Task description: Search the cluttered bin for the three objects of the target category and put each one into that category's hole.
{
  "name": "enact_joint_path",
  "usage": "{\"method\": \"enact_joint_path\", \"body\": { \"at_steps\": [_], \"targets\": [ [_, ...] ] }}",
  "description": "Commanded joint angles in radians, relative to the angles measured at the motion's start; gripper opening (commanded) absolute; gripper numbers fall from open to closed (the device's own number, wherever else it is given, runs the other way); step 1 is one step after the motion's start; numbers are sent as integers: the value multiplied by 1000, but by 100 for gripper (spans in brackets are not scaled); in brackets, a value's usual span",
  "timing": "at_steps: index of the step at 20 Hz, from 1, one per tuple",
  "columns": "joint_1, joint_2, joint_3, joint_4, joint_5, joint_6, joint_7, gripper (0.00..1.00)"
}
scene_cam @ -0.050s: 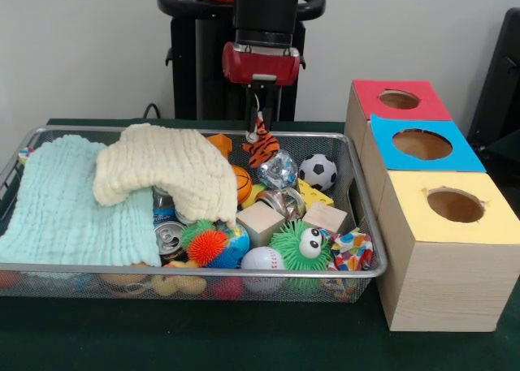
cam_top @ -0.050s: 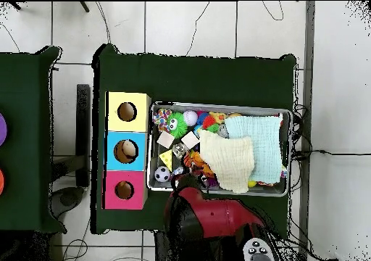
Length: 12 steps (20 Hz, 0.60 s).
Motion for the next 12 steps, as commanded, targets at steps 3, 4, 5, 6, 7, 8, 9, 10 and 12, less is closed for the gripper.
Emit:
{"method": "enact_joint_path", "body": {
  "at_steps": [3, 4, 5, 6, 7, 8, 9, 10, 12],
  "targets": [
    [8, -148, 126, 15, 138, 229, 167, 0],
    [16, -157, 121, 18, 149, 237, 167, 0],
    [27, -172, 116, 20, 162, 254, 168, 0],
    [37, -188, 110, 23, 175, 271, 170, 0],
    [49, -203, 105, 28, 190, 291, 172, 0],
    [57, -210, 102, 30, 198, 297, 174, 0],
    [70, -223, 97, 37, 210, 306, 180, 0],
    [77, -229, 95, 41, 219, 311, 184, 0],
    [102, -255, 85, 52, 242, 332, 194, 0]
  ]
}}
